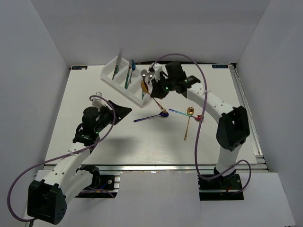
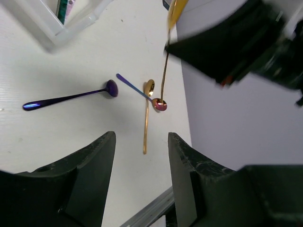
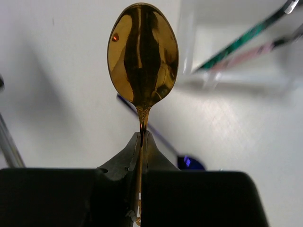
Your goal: Sort the eating utensils into containers
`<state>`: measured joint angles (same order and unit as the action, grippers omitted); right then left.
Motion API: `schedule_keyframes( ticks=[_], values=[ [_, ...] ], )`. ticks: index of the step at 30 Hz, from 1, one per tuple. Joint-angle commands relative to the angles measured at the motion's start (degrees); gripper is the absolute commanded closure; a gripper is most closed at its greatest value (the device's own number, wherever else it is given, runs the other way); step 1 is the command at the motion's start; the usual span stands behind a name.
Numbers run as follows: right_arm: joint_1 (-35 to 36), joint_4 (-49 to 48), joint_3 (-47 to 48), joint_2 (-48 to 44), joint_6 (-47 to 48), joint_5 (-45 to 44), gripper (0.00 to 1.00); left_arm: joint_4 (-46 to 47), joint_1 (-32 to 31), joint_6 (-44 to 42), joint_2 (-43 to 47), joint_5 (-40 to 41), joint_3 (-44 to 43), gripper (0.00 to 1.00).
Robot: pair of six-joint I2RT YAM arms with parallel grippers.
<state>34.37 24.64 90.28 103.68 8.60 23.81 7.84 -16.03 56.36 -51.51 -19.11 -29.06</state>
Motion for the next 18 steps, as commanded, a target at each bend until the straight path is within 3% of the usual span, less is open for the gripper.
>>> schedule_keyframes(
  ticks=[1, 7, 11, 18],
  values=[
    [-1.2, -5.7, 12.6, 6.1, -6.3, 3.2, 1.0, -5.5, -0.3, -8.2, 3.7, 1.9, -2.2, 0.41],
    [-2.6, -13.7, 31.8, 20.7, -16.1, 3.8, 1.0, -6.4, -0.3, -12.1, 8.0, -0.4, 1.2, 0.39],
    [-3.2, -28.0, 31.3, 25.0, -26.2, 2.3, 1.0, -6.2, -0.3, -11.2, 10.3, -1.0, 4.2, 0.37],
    [-5.4, -40.7, 28.6, 30.9, -37.2, -3.3, 1.0, -7.5, -0.3, -10.8, 11.4, 1.0, 4.5, 0.37]
  ],
)
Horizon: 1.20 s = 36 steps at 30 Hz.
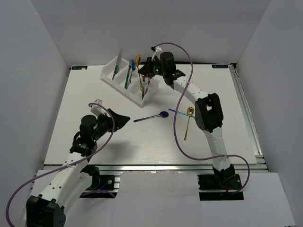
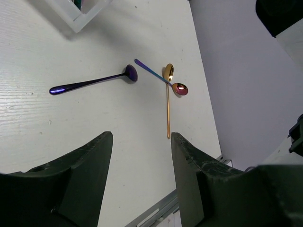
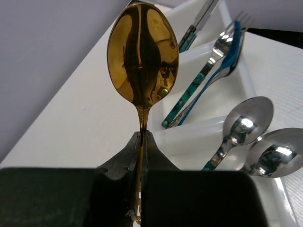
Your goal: Sort the eating utensils into containers
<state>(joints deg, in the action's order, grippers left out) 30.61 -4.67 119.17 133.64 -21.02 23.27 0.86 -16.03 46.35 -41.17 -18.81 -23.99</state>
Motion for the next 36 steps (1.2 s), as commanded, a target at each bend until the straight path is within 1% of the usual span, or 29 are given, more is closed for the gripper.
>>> schedule_keyframes(
  ticks=[1, 3, 7, 10, 11, 13, 16, 17, 18, 19, 20, 21, 22, 24, 25, 26, 30, 31, 32, 33, 35, 36],
  values=[
    [-1.9, -12.5, -0.3, 1.4, -8.2, -3.6, 1.0, -2.1, -0.3, -1.0, 1.1, 1.1, -1.0, 0.37],
    [-2.4, -13.3, -0.6, 2.4, -8.8, -4.3, 1.0, -2.4, -0.3, -1.3, 0.9, 1.1, -1.3, 0.37],
    [-2.3, -17.9, -5.4, 3.1, -6.3, -7.4, 1.0, -3.1, -0.3, -2.0, 0.6, 1.0, -1.9, 0.37],
    [-2.3, -17.8, -6.7, 3.2, -3.9, -8.3, 1.0, -3.3, -0.3, -2.5, 1.0, 0.5, -2.2, 0.36],
    [-2.3, -18.3, -9.2, 2.9, -3.5, -8.9, 1.0, -3.8, -0.3, -2.5, 1.3, 0.4, -2.3, 0.36],
    [-2.3, -19.4, -11.8, 1.1, -2.1, -9.6, 0.97, -4.1, -0.3, -2.9, 2.2, 0.4, -2.3, 0.36],
    [-2.3, -21.1, -16.6, -1.3, -1.2, -9.7, 0.85, -4.8, -0.3, -3.0, 3.5, 0.5, -2.3, 0.36],
    [-2.3, -21.2, -17.2, -1.7, -1.2, -9.7, 0.76, -5.0, -0.3, -3.1, 3.5, 0.5, -2.4, 0.36],
    [-2.3, -21.2, -18.3, -2.4, -1.1, -9.7, 0.75, -5.1, -0.3, -3.3, 3.7, 0.3, -2.5, 0.36],
    [-2.3, -21.1, -18.6, -2.7, -0.7, -9.6, 0.72, -5.3, -0.2, -3.4, 3.9, 0.2, -2.9, 0.36],
    [-2.3, -20.8, -18.9, -3.0, -0.3, -9.6, 0.6, -5.6, -0.3, -3.6, 4.1, -0.1, -3.2, 0.36],
    [-2.3, -20.7, -19.5, -3.8, -0.1, -9.6, 0.58, -5.9, -0.3, -4.1, 4.3, -0.4, -3.5, 0.36],
    [-2.3, -20.5, -19.9, -4.4, 0.1, -9.3, 0.47, -6.4, -0.3, -4.2, 4.4, -0.7, -4.2, 0.35],
    [-2.3, -20.2, -21.2, -6.6, 1.1, -8.8, 0.38, -6.8, -0.3, -5.7, 4.8, -1.4, -4.8, 0.35],
    [-2.3, -20.0, -21.5, -7.6, 1.5, -8.7, 0.31, -7.1, -0.3, -6.1, 4.8, -1.7, -5.0, 0.35],
    [-2.4, -19.4, -21.7, -8.5, 2.0, -7.9, 0.11, -7.5, -0.3, -6.5, 4.8, -2.0, -5.5, 0.34],
    [-2.5, -15.6, -22.2, -14.5, 4.2, -6.0, 0.11, -7.1, -0.3, -12.9, 2.7, -6.3, -7.6, 0.34],
    [-2.5, -14.7, -23.0, -15.8, 4.9, -4.6, 0.11, -6.9, -0.3, -14.0, 1.6, -8.7, -8.4, 0.34],
    [-2.6, -13.2, -23.7, -18.6, 6.1, -3.8, 0.11, -7.0, -0.3, -16.3, 0.3, -9.9, -10.3, 0.33],
    [-2.7, -12.5, -24.7, -20.2, 9.5, -2.4, 0.11, -7.1, -0.3, -17.9, -3.4, -10.9, -11.3, 0.32],
    [-3.6, -10.9, -28.0, -25.2, 14.2, 6.9, 0.11, -7.8, -0.3, -19.8, -8.4, -14.4, -13.9, 0.32],
    [-4.5, -10.1, -29.4, -26.8, 18.3, 13.3, 0.11, -8.2, -0.5, -20.3, -14.1, -15.8, -16.9, 0.26]
  ],
)
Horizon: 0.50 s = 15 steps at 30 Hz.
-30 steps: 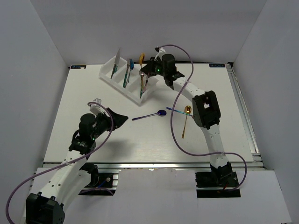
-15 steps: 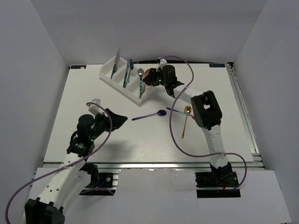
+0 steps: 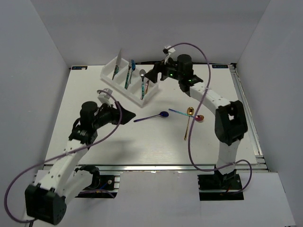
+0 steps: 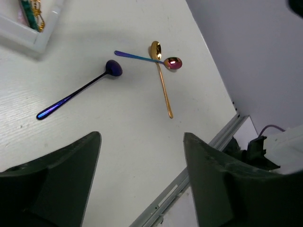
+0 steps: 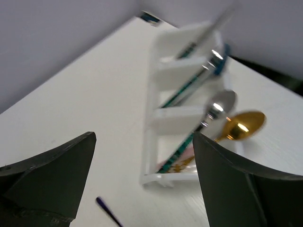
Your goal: Sort the eating utensils into containers
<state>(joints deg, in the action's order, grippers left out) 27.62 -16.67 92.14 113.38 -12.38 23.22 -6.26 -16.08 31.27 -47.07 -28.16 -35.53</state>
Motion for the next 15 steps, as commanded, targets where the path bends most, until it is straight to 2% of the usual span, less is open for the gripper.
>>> schedule_keyframes(
  ticks=[1, 3, 5, 6, 7, 9, 12, 15],
  values=[
    [-3.7, 1.3, -6.4, -8.2, 10.2, 26.9, 0.1, -1.8, -1.3, -6.6, -11.2, -7.9, -7.0, 0.17],
    [-5.8, -1.9, -10.4, -13.0, 8.9, 41.2, 0.11, -4.6, -5.5, -8.2, -19.8, -7.4, -12.9, 0.02],
    [-8.0, 2.2, -14.9, -18.8, 13.0, 45.7, 0.11, -7.1, -9.7, -14.3, -25.0, -1.3, -17.3, 0.02],
    [-8.4, 13.5, -16.0, -21.0, 18.9, 46.3, 0.11, -8.4, -13.4, -17.8, -27.4, 0.7, -19.4, 0.02],
    [-8.6, 21.3, -16.7, -23.6, 33.2, 43.8, 0.11, -11.4, -14.7, -19.4, -32.2, 2.6, -23.6, 0.02],
    [-8.7, 34.3, -20.1, -30.5, 42.7, 39.6, 0.11, -14.9, -16.4, -25.1, -36.5, 7.4, -28.9, 0.02],
    [-12.5, 36.4, -28.7, -40.1, 48.1, 40.2, 0.11, -16.1, -16.8, -33.4, -42.7, 9.3, -32.8, 0.02],
    [-17.7, 38.4, -35.2, -47.3, 54.5, 45.3, 0.11, -16.1, -17.0, -41.9, -47.8, 4.4, -35.7, 0.02]
  ],
)
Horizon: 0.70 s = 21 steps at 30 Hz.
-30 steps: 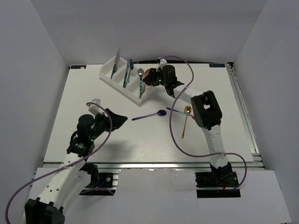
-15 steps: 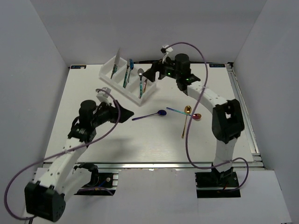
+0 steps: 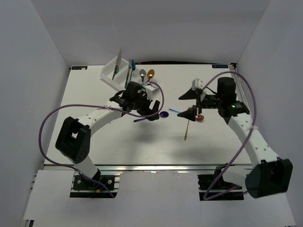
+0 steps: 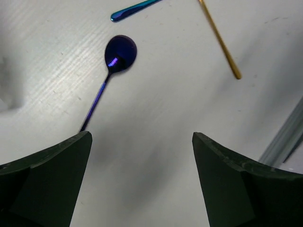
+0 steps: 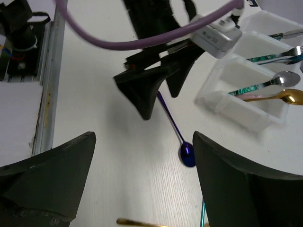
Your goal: Sort the eating utensils into containers
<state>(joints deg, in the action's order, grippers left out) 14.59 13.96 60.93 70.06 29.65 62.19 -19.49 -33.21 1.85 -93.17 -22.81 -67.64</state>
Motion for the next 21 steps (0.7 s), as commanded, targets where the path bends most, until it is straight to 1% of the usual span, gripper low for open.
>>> schedule_keyframes(
  ticks=[1, 4, 6, 9, 15, 20, 21],
  values=[
    [-5.8, 10.0, -5.0, -5.7, 14.4, 7.6, 0.11, -2.9, 0.1, -14.3, -4.8, -1.4, -6.3, 0.02],
    [-10.9, 8.4, -9.7, -8.2, 15.5, 12.5, 0.12, -4.4, -0.1, -18.8, -9.2, -1.8, -11.9, 0.02],
    [-14.7, 4.9, -12.8, -9.2, 12.2, 14.6, 0.12, -5.1, -0.1, -21.3, -12.6, -1.3, -13.7, 0.02],
    [-18.2, 4.9, -13.3, -9.6, 12.5, 15.6, 0.13, -5.3, -0.2, -23.9, -15.6, -0.8, -15.1, 0.02],
    [-19.2, 6.3, -13.8, -9.5, 14.0, 16.1, 0.14, -5.6, -0.4, -24.3, -19.4, 1.3, -16.1, 0.04],
    [-19.3, 6.8, -13.8, -9.4, 14.0, 16.6, 0.15, -5.7, -0.8, -23.7, -22.8, 3.9, -18.0, 0.13],
    [-19.2, 6.8, -13.8, -9.6, 14.0, 16.6, 0.15, -5.7, -0.9, -23.5, -23.9, 4.3, -18.4, 0.17]
  ],
)
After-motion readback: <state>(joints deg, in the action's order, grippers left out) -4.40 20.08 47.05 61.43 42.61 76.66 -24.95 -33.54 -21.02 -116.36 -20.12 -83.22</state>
